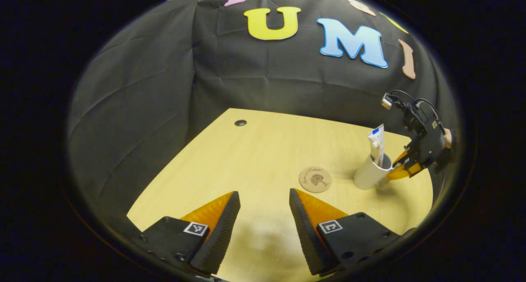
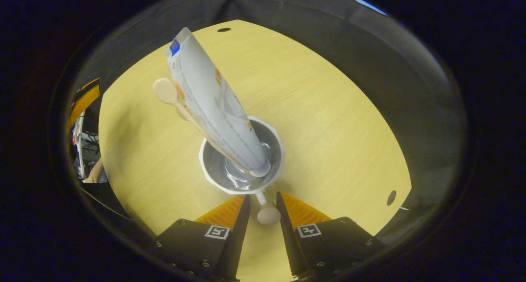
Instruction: Put the toothbrush and toothpaste on the desktop into the cup, then pick up the cup and place it on the coaster on the desktop.
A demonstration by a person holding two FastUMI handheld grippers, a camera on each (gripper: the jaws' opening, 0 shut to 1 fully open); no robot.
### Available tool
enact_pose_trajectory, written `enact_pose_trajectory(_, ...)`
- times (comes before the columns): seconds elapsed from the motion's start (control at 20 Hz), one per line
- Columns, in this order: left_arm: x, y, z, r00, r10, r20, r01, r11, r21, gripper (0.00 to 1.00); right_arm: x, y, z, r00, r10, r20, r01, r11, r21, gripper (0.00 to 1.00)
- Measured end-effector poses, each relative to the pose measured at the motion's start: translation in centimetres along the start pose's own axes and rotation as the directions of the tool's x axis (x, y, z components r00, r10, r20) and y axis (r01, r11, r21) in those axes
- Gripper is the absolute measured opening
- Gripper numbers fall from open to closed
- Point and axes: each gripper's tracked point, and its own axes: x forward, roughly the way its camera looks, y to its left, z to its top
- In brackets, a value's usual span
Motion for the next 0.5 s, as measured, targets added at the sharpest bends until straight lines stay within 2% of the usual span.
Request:
enact_pose_trajectory(0.1,0.2,0.0,-0.5,1.000,0.001,-0.011,-0.001,1.000,-0.001,0.89,0.4,0.1,0.1,1.000,0.011,-0.005,-0.011,1.000,0.000,0.46)
enact_pose_trajectory(0.3,0.4,-0.1,-0.7,1.000,-0.001,-0.024,0.001,1.000,0.003,0.88,1.0,0.7,-0.2,0.999,0.040,-0.023,-0.040,0.999,-0.012,0.45)
enact_pose_trajectory(0.35,0.5,-0.1,-0.7,1.000,-0.001,-0.027,0.001,1.000,0.003,0.88,1.0,0.6,-0.3,0.999,0.031,-0.024,-0.031,0.999,-0.015,0.49)
enact_pose_trajectory(0.5,0.5,-0.2,-1.0,1.000,0.003,-0.030,-0.002,1.000,0.003,0.89,1.3,1.0,-0.4,0.998,0.055,-0.038,-0.055,0.998,0.001,0.29)
